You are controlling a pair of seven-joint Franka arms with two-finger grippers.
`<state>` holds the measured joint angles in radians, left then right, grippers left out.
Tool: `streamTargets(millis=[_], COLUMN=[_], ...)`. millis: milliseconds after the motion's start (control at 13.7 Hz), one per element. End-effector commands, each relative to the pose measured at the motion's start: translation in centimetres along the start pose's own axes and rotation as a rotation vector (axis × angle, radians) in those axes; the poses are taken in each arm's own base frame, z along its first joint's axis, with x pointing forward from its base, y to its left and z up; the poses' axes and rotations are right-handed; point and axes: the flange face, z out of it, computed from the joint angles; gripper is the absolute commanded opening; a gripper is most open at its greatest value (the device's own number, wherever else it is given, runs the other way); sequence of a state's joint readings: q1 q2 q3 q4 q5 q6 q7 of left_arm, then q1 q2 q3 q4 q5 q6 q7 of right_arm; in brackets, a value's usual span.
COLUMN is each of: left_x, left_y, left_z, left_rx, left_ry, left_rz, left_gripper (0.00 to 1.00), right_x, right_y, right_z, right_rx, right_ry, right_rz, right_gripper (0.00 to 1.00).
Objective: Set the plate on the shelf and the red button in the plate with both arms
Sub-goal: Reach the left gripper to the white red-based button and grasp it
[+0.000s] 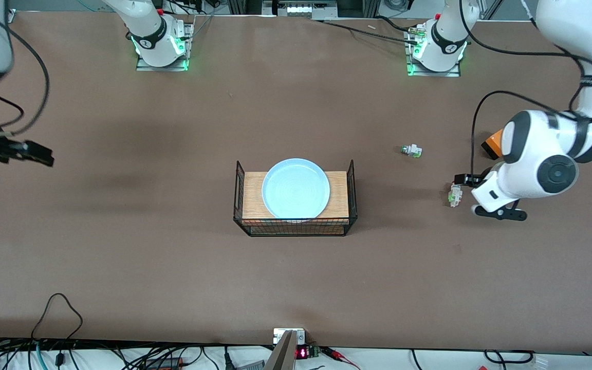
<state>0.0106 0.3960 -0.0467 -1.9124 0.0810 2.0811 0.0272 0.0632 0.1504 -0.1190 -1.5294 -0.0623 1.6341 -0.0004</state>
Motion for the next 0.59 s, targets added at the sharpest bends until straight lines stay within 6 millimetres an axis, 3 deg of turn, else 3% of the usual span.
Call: streamTargets(millis=[0,146,293,366,512], left_x=[-0.6,-0.8,-0.4,-0.3,0.2], left_y=[-0.7,-0.5,-0.2,-0.1,-0.1], left_z=[3.6,6.4,8.1,8.8,9.3], left_rx=[0.007,0.002,-0.002,-0.003,-0.004], left_ry=[0.046,0.074,0.104,0.104,0.113], left_rz=[0.012,0.016,0.022,0.03,0.036], left_gripper=[1.0,1.0,1.0,0.94,0.71], right_x=[-1.9,-4.2,-5.0,-5.3,-5.6], right_y=[-0.3,-0.3,-0.1,0.0,0.1], right_z=[-0.5,1.1,0.7,-0.1,-1.5], right_rx=[0.017,0.027,0.027,0.026,0.026], right_ry=[0.041,0.09,0.029,0.01,-0.005], right_rz=[-0.003,-0.011,-0.007,-0.006,-0.012], right_gripper=[1.0,1.0,1.0,1.0,1.0])
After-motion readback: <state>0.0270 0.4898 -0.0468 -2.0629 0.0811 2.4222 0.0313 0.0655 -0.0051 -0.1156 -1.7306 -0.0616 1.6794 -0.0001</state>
